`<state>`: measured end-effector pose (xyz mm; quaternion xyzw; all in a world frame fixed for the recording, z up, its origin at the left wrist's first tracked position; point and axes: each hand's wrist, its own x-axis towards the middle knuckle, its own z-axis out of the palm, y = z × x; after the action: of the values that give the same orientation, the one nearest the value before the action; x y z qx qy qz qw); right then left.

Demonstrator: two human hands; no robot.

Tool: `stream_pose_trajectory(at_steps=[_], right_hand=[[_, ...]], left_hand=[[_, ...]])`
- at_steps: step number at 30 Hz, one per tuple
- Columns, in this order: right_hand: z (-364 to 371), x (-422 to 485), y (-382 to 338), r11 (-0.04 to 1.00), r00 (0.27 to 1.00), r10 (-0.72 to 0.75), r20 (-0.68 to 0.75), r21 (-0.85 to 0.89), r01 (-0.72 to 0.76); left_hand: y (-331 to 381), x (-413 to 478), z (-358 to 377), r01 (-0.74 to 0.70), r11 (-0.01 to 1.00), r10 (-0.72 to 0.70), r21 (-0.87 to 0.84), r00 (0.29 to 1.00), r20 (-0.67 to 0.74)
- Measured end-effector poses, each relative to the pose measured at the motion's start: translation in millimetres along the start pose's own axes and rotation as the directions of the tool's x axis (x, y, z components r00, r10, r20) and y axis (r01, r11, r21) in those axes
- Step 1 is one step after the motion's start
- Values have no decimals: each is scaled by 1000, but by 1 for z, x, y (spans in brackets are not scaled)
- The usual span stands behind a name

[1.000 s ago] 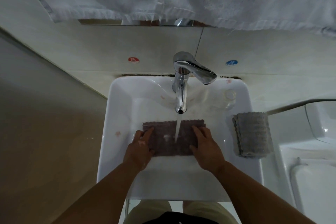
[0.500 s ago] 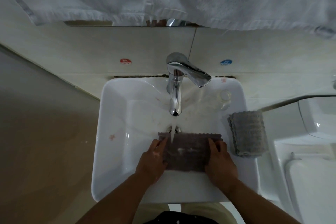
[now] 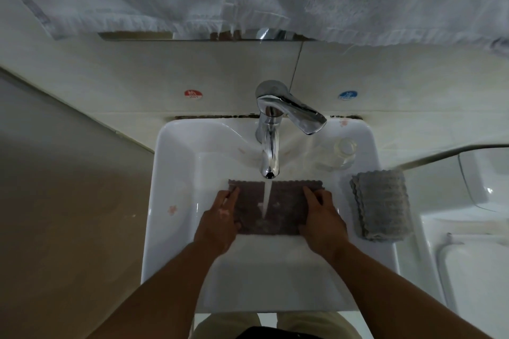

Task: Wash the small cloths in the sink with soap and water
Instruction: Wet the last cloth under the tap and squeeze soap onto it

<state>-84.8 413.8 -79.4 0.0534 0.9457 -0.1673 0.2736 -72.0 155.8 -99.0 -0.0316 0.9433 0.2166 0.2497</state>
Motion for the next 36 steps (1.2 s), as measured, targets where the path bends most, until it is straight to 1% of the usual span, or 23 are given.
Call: stream_pose_trajectory(at_steps=[4,9,17,20,21,22,24,27,29,30,31,36], right_hand=[[7,7,-21,997,997,-71,-9,32,71],[20,-3,-35,991,991,-131,27,26,131],[25,-20,-7,989,990,-143,5,39,143],[13,-29,-6,985,990,-138,11,109,136],[6,-34,-9,978,990,-140,-8,154,139],[-4,-40,-14,966,986,-155,-57,202,163],[-31,-55,-28,918,956,-215,-201,293,268],[-88,-79,-55,791,858,-315,-406,388,474],[-124,-84,-73,735,784,-357,-508,365,571],[-137,-81,-81,728,763,-369,-530,346,592],[-146,-76,-87,731,759,-370,-536,336,594],[-151,-60,-98,758,783,-315,-536,355,547]], left_hand=[[-16,-5,-9,67,998,-66,15,997,-28],[-25,-21,-13,159,987,-158,33,987,-40],[-28,-35,1,101,995,-102,-14,995,-17],[-26,-35,3,88,996,-89,-26,996,-13],[-26,-35,2,87,996,-87,-27,996,-15],[-26,-36,2,83,996,-83,-24,996,-14],[-29,-36,2,72,997,-72,-28,997,-3],[-34,-35,4,54,998,-53,-37,998,18],[-34,-33,4,58,998,-57,-34,998,22],[-34,-33,3,62,998,-61,-26,998,21],[-33,-33,3,65,998,-65,-16,998,18],[-31,-33,2,68,998,-68,-13,998,8]])
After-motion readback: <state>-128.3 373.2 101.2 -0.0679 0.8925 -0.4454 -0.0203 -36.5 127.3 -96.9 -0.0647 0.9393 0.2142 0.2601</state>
